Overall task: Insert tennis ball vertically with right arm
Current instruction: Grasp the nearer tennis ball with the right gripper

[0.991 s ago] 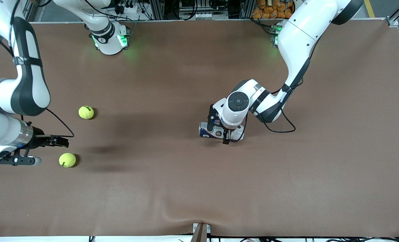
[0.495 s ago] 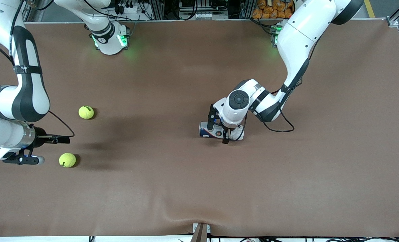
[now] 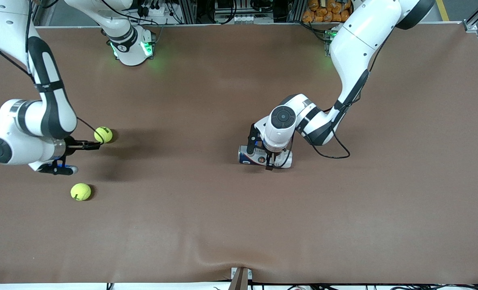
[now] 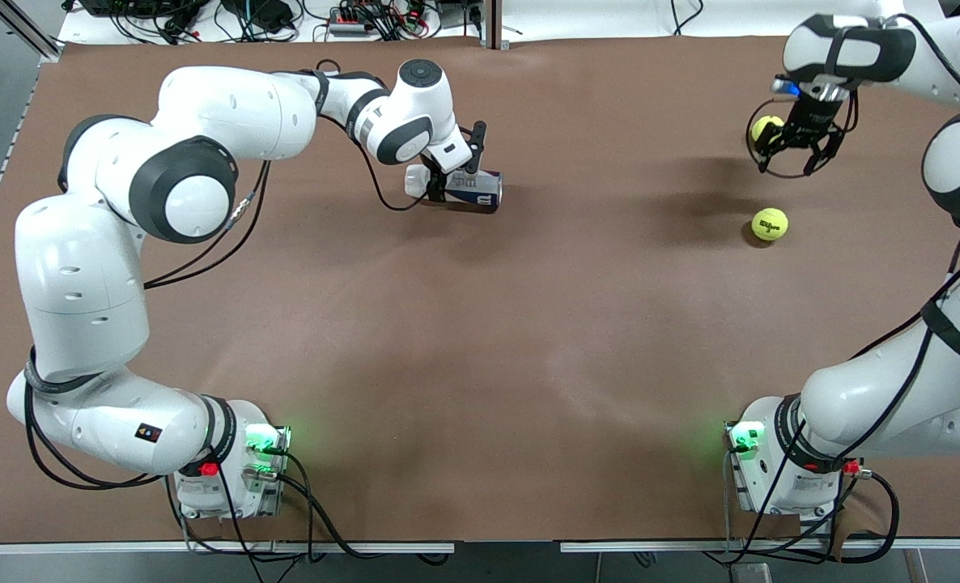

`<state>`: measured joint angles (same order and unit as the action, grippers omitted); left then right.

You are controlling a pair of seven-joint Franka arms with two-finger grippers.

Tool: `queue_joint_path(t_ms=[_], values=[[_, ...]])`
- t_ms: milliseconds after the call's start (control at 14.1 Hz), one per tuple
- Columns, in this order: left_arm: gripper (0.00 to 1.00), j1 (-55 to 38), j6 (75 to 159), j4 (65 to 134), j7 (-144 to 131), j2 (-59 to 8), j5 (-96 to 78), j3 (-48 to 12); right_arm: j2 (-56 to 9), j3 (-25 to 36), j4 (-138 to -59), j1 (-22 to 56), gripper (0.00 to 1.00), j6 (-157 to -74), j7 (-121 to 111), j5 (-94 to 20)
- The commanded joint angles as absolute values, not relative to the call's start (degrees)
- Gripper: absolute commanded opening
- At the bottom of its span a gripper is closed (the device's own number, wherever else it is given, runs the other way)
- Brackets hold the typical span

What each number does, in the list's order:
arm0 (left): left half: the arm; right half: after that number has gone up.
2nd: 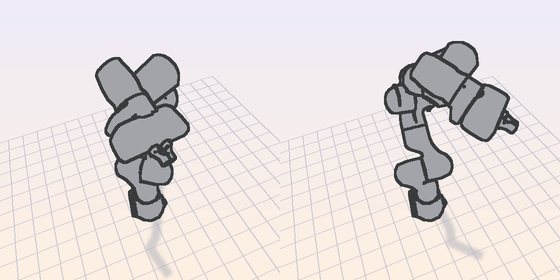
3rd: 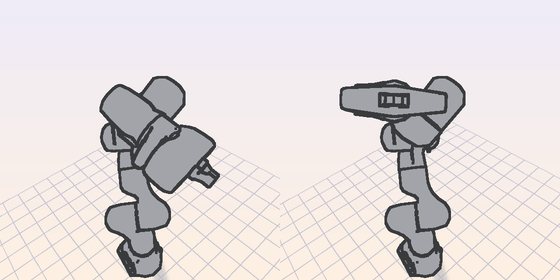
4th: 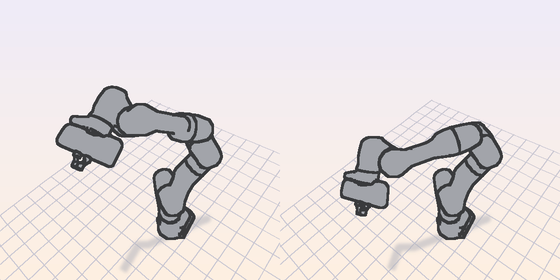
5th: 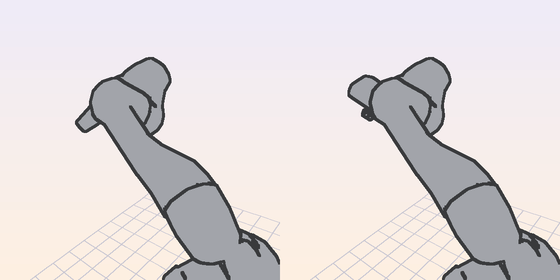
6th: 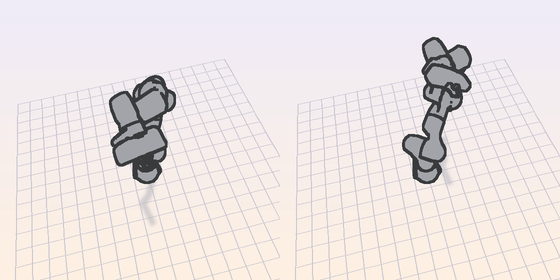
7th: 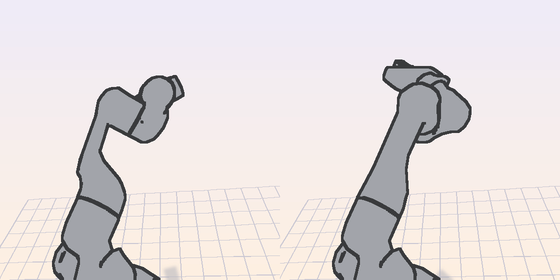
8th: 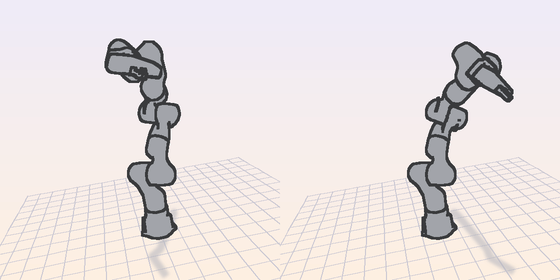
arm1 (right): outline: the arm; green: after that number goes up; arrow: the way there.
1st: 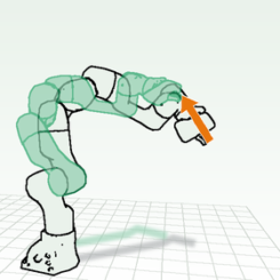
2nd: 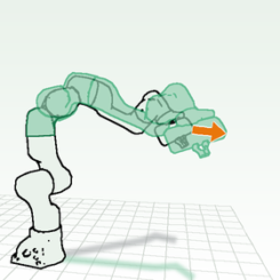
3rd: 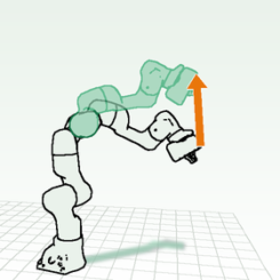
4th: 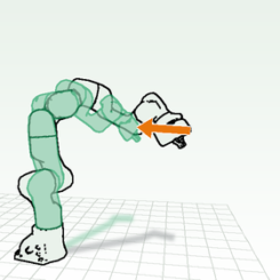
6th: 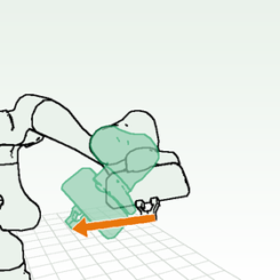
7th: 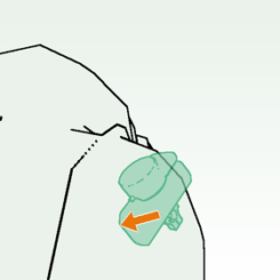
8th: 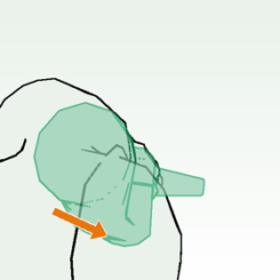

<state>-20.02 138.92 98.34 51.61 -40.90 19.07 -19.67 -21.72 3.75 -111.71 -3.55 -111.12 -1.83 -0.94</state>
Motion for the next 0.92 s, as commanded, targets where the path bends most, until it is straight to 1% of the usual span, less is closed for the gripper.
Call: queue_joint_path(t_ms=[0,71,354,495,708,849], values=[[0.62,-20.4,139.8,98.9,50.2,-40.6,21.2,-19.3,-15.4,3.3,-125.0,-3.3,1.0,-119.9,-2.5,-1.1],[0.61,-20.4,139.8,98.8,50.1,-40.6,21.2,-19.3,-14.3,3.3,-127.4,-3.1,1.0,-122.3,-2.5,-0.9],[0.62,-20.0,139.9,98.4,49.8,-40.1,21.2,-19.7,-14.3,3.3,-128.6,-2.6,1.0,-123.7,-2.5,-0.9],[0.61,-20.3,139.9,96.4,49.5,-39.8,20.3,-20.2,-14.0,3.3,-130.9,-2.6,1.0,-126.9,-2.5,-0.8],[0.66,-20.0,139.8,93.3,48.5,-39.6,17.2,-22.0,-14.4,3.4,-131.7,-3.0,1.0,-129.3,-3.1,-0.7],[0.66,-19.3,139.8,91.4,49.0,-39.2,14.5,-23.4,-14.9,3.5,-132.4,-3.9,1.0,-131.9,-4.8,-0.6]])
